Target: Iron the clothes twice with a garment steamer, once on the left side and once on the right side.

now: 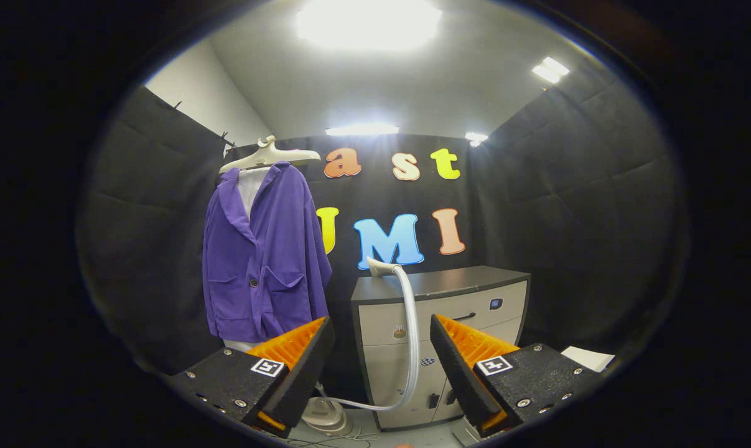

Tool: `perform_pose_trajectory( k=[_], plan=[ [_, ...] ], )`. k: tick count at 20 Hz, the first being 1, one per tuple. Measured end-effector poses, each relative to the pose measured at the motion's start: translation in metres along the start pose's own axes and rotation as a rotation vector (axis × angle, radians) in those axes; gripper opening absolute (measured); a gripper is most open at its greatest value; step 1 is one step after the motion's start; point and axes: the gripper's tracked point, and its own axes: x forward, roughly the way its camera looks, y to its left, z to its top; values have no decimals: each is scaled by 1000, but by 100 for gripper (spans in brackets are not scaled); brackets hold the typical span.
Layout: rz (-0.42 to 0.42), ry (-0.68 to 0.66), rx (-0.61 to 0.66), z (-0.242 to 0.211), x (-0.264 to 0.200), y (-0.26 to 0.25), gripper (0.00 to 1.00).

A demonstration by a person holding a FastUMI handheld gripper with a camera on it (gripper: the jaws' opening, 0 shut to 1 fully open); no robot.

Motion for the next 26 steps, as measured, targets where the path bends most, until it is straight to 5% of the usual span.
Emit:
perform_pose_trajectory(
  k=[13,26],
  plan=[
    [-3,-11,3,17,-1,16,96],
    [-36,-89,-71,100,50,31,96]
  ],
)
